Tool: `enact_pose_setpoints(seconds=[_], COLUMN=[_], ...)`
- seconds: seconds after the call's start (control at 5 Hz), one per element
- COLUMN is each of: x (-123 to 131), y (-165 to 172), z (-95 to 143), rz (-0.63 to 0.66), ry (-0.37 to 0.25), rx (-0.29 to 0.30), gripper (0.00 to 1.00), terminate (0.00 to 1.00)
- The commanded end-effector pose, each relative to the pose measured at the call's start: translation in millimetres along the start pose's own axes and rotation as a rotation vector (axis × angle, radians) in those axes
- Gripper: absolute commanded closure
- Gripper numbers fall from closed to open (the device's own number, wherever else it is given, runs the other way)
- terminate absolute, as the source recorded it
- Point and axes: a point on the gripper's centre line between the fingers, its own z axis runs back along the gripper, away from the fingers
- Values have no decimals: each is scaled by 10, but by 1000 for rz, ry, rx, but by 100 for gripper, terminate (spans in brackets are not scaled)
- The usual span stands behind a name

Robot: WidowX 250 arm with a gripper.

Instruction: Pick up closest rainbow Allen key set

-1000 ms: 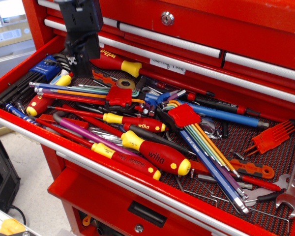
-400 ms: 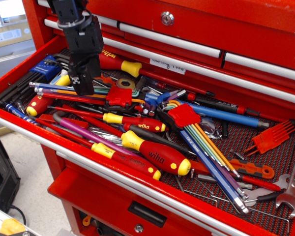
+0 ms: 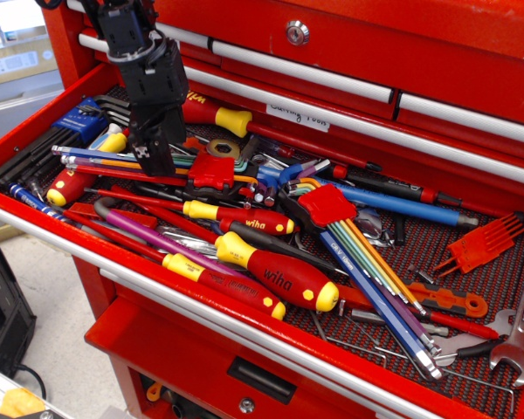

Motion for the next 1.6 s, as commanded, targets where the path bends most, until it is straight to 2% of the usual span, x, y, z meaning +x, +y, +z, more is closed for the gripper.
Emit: enact_pose_setpoints(seconds=[0.0,0.6,0.8,1.0,1.2,1.4], x=[-29,-2,41,112,173,187], y=[-71,-127,-190,-186,-90,-13], z=[-79,-390,-286,-34,314,602], rz=[5,61,104,127,122,102], ry=[-35,-108,-74,-10,81,135], rx=[43,28,10,-47,-89,-91], gripper=[0,0,100,100,100,100], terminate=[0,0,0,0,0,0])
